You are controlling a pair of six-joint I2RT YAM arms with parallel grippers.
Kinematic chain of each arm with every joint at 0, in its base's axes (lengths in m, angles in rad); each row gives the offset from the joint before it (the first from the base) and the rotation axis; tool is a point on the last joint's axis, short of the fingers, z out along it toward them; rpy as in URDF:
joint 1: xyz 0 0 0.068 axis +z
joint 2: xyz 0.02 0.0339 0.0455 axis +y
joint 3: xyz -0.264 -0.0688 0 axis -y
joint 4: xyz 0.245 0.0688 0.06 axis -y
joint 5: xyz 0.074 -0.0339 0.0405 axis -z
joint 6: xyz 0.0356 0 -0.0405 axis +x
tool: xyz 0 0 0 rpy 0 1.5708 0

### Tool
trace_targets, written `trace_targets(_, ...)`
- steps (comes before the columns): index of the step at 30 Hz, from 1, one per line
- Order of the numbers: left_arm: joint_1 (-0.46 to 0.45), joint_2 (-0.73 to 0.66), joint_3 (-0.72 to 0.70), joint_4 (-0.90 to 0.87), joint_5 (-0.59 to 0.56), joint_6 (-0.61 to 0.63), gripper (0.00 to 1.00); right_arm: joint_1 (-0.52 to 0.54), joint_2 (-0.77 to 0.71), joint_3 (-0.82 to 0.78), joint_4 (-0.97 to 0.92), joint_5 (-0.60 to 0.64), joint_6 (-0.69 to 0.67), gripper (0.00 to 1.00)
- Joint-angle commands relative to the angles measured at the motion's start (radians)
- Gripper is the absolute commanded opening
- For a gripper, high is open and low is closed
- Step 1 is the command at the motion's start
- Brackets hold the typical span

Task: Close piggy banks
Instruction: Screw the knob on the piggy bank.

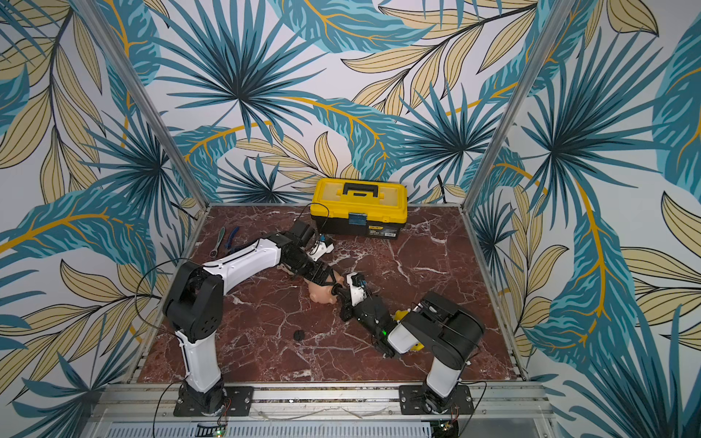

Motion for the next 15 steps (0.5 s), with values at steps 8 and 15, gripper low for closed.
trace_targets(8,-0.004,0.030,-0.040,-0.056,0.004,0.002,0.96,-0.002,0.077,0.022,0.072,0.014,0.065,0.00)
trace_targets(15,-0.004,0.029,-0.040,-0.057,0.003,0.003,0.96,-0.001,0.097,0.027,0.100,0.010,0.075,0.00)
